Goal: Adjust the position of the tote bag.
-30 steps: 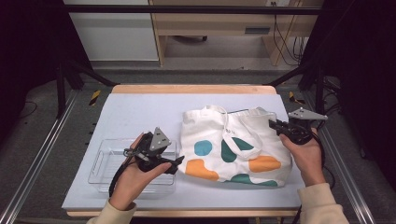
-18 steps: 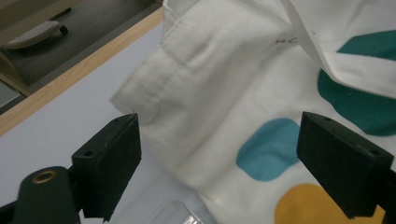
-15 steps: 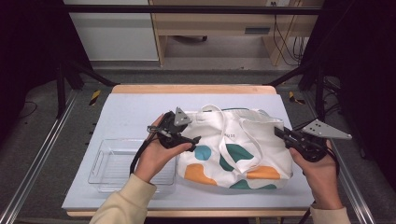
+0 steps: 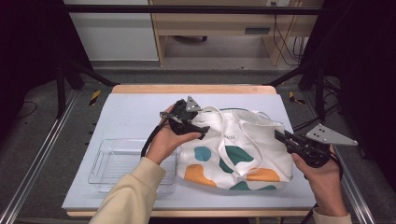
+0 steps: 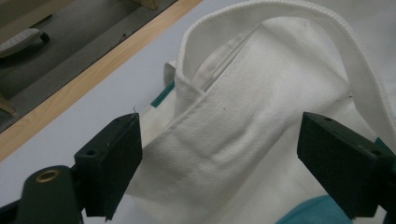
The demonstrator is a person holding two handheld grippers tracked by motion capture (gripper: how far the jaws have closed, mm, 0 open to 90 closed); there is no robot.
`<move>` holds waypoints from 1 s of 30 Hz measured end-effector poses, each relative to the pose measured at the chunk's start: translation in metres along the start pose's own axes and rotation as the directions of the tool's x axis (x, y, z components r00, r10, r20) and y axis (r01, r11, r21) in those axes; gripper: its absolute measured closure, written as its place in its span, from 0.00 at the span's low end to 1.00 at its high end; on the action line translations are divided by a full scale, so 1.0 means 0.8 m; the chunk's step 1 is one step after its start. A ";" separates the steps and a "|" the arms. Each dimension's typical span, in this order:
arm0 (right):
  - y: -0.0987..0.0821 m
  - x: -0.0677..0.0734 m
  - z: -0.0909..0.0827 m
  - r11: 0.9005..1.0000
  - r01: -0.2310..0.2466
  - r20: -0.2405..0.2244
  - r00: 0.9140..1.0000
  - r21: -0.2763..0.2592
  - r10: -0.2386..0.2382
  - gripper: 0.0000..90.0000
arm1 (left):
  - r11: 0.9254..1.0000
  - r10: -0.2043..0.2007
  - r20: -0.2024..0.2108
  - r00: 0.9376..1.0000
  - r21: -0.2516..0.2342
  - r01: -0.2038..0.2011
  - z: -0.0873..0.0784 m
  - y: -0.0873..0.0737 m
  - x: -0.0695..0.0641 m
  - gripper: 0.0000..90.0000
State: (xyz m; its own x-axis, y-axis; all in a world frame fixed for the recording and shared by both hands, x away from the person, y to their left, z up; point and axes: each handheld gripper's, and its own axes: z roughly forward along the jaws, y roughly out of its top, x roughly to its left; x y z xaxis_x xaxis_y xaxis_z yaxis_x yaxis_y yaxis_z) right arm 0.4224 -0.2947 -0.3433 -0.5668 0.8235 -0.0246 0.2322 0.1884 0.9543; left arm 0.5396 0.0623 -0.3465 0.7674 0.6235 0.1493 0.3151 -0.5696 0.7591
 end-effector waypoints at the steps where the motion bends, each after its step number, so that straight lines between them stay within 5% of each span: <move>1: 0.000 0.000 0.000 1.000 0.001 -0.002 1.000 -0.001 -0.001 0.91 | 1.000 -0.009 0.014 1.000 -0.008 0.009 0.004 0.001 0.000 0.14; 16: -0.003 0.000 -0.003 1.000 -0.006 -0.015 1.000 -0.009 0.006 0.91 | 0.999 0.012 0.086 0.996 0.044 -0.016 0.022 0.009 0.001 0.13; 30: -0.007 0.000 -0.005 1.000 -0.017 -0.009 1.000 -0.005 0.016 0.91 | 0.997 0.051 0.070 0.996 0.059 -0.055 0.006 0.004 -0.025 0.51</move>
State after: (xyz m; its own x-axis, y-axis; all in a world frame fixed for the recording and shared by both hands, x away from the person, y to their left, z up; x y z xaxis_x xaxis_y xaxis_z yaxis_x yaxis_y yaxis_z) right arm 0.4185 -0.2980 -0.3472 -0.5697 0.8218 -0.0063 0.2376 0.1721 0.9560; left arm 0.5277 0.0453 -0.3499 0.8195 0.5550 0.1429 0.3052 -0.6337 0.7109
